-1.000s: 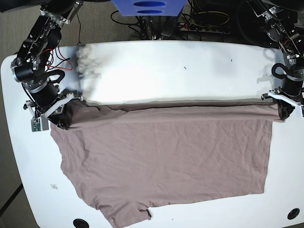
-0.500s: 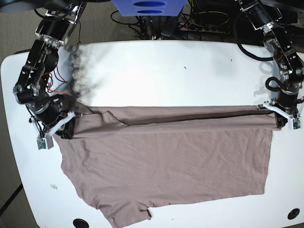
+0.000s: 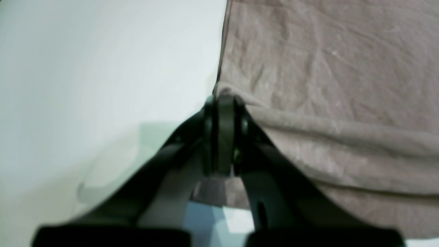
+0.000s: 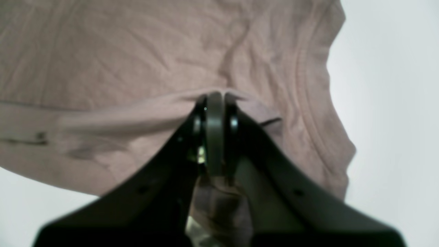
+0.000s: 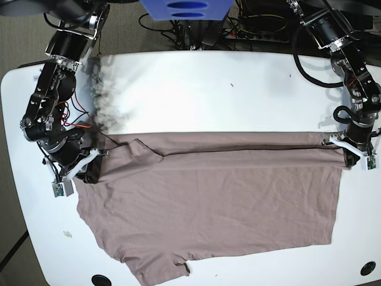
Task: Fold the T-shirt properly
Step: 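Lower the held shoulder edges onto the shirt with both grippers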
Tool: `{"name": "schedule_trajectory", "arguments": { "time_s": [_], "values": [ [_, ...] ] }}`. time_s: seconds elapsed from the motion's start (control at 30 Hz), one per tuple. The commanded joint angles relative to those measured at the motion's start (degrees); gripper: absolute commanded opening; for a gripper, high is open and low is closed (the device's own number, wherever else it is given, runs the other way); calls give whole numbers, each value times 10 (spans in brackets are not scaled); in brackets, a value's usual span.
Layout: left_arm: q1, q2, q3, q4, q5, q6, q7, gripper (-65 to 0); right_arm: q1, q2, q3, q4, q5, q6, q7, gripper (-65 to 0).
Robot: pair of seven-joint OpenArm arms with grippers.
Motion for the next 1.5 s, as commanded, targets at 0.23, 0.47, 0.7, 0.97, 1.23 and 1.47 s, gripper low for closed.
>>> {"name": "schedule_trajectory", "arguments": {
  "time_s": [0.23,0.47,0.7,0.97,1.23,1.47],
  "values": [
    [-43,-25,21,-39,-2,1,-12,-650,43,7,-5,-44,7,0,16,-650],
    [-62,-41,26,-67,-6,-1,-16,-650,65,8,-15,-75,6,0,16,-650],
    [-85,-59,26,-103,-5,0,-18,-650,73,8,-35,-87,-3,0,13,-649],
    [-109,-65,28,-137,-2,-1,-11,-650,72,7,-56,-81,-5,1,23,-650],
    [-135,-69,40,-170,0,-2,-9,-650,75,6,-58,-81,-18,-1,26,-647],
    [-145,-71,57,-181,-3,0,-3,-625,78,6,-51,-83,-22,-3,36,-560]
  ]
}}
